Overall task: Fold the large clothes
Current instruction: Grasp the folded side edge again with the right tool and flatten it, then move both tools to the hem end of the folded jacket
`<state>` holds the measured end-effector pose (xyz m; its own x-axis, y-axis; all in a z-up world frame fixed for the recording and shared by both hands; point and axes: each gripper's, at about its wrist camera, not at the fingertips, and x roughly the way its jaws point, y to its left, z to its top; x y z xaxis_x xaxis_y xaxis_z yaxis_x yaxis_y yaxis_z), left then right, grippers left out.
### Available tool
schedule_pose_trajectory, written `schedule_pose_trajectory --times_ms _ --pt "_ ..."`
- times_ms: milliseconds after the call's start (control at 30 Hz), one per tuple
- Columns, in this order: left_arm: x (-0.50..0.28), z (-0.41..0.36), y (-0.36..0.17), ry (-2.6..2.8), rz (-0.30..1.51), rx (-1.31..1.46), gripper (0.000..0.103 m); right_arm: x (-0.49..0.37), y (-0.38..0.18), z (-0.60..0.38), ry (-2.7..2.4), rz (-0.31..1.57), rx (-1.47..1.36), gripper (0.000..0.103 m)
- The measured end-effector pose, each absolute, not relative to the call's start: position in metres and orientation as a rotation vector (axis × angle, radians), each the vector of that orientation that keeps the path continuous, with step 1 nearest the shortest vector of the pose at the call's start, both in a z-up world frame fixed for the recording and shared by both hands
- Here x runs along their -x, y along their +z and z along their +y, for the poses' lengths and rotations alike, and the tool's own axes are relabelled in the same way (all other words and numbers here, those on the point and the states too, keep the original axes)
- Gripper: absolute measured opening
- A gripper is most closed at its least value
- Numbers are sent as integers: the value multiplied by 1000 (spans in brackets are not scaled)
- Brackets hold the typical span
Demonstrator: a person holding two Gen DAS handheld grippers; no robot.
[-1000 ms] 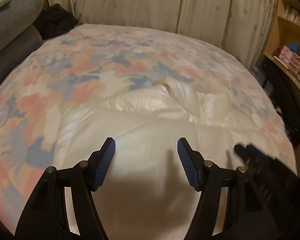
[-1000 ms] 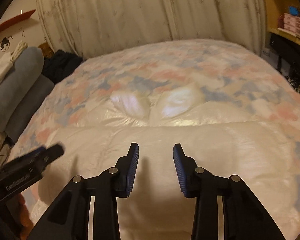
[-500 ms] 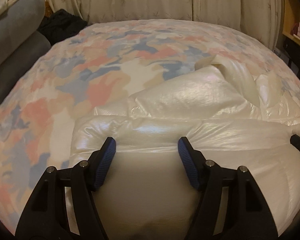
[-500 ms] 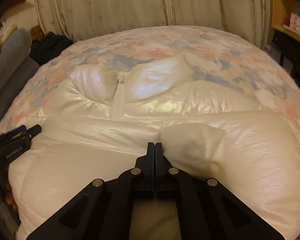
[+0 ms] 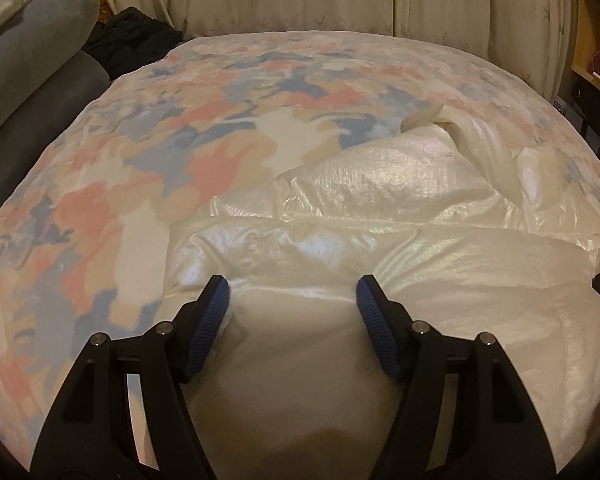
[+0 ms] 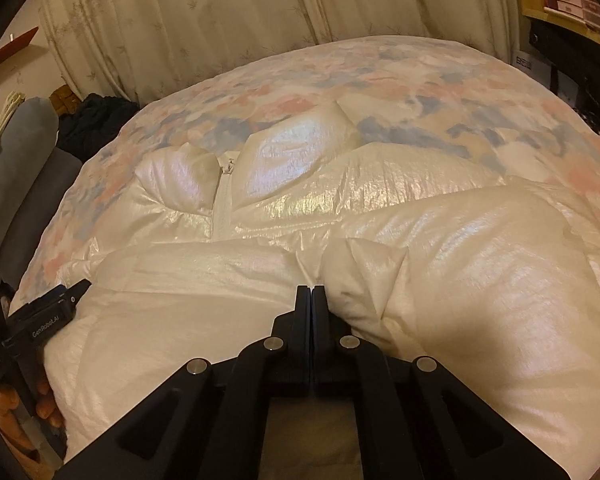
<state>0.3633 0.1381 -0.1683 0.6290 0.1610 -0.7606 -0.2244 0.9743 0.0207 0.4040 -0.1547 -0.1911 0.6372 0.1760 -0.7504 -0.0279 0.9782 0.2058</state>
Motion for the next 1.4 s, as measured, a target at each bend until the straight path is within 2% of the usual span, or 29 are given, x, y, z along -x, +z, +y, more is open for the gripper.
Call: schedule_pose_trajectory --times_ms 167,333,367,467,667,1167,1233,1300,1400 --pt "-339 125 -146 157 845 127 65 -381 -168 -142 75 866 -153 15" --pt "-301 89 -123 37 818 167 65 -345 -147 -115 119 843 -141 17" --pt "-295 81 -122 22 818 162 65 -338 -145 -108 135 838 -129 20" --pt "-276 59 -129 -25 840 131 65 -315 -145 -89 180 838 -105 37" --pt "-255 53 -158 0 875 40 65 -289 -171 -100 113 885 -74 37" --pt "-205 80 -130 -22 904 152 65 -233 -144 -150 68 887 -251 38" --pt "-190 83 -122 -27 897 158 65 -222 -136 -154 75 883 -266 42" --pt "-173 88 -113 -39 887 168 65 -211 -127 -158 74 877 -273 58" --pt "-145 95 -98 -44 873 157 65 -188 -111 -165 70 851 -275 64"
